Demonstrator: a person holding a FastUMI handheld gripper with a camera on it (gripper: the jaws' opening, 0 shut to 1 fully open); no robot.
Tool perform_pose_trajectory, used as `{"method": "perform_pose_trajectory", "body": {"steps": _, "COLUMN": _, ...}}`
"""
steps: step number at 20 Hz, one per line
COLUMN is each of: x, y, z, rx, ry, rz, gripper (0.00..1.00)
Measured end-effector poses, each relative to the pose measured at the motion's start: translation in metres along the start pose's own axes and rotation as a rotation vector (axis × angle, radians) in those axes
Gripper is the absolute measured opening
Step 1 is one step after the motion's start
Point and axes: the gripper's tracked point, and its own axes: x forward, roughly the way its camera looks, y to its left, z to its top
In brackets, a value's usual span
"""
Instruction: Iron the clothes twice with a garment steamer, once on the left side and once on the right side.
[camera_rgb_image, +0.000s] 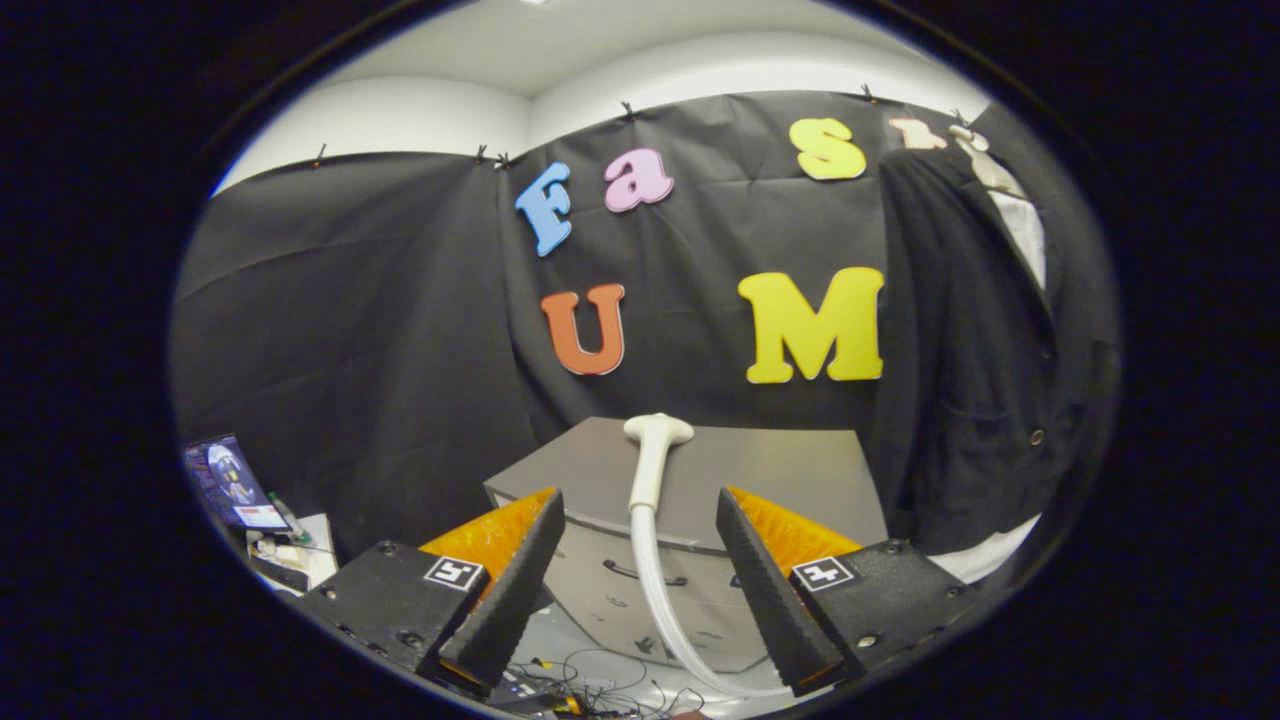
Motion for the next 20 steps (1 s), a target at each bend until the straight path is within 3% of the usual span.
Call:
{"method": "perform_pose_trajectory", "body": {"steps": 3, "x": 0.076, "y": 0.002, "z": -0.003, "rx": 0.025, "ry": 0.109, "rz": 0.060, "gripper": 0.97}}
{"method": "perform_pose_trajectory", "body": {"steps": 7, "x": 0.165, "y": -0.011, "z": -0.017, "rx": 0.022, "ry": 0.270, "rz": 0.070, "gripper": 0.96}}
{"method": "perform_pose_trajectory", "body": {"steps": 13, "x": 0.254, "y": -0.022, "z": -0.032, "rx": 0.035, "ry": 0.422, "rz": 0.018, "gripper": 0.92}}
{"method": "perform_pose_trajectory", "body": {"steps": 18, "x": 0.279, "y": -0.024, "z": -0.040, "rx": 0.042, "ry": 0.468, "rz": -0.015, "gripper": 0.72}}
{"method": "perform_pose_trajectory", "body": {"steps": 20, "x": 0.280, "y": -0.023, "z": -0.036, "rx": 0.084, "ry": 0.474, "rz": -0.028, "gripper": 0.53}}
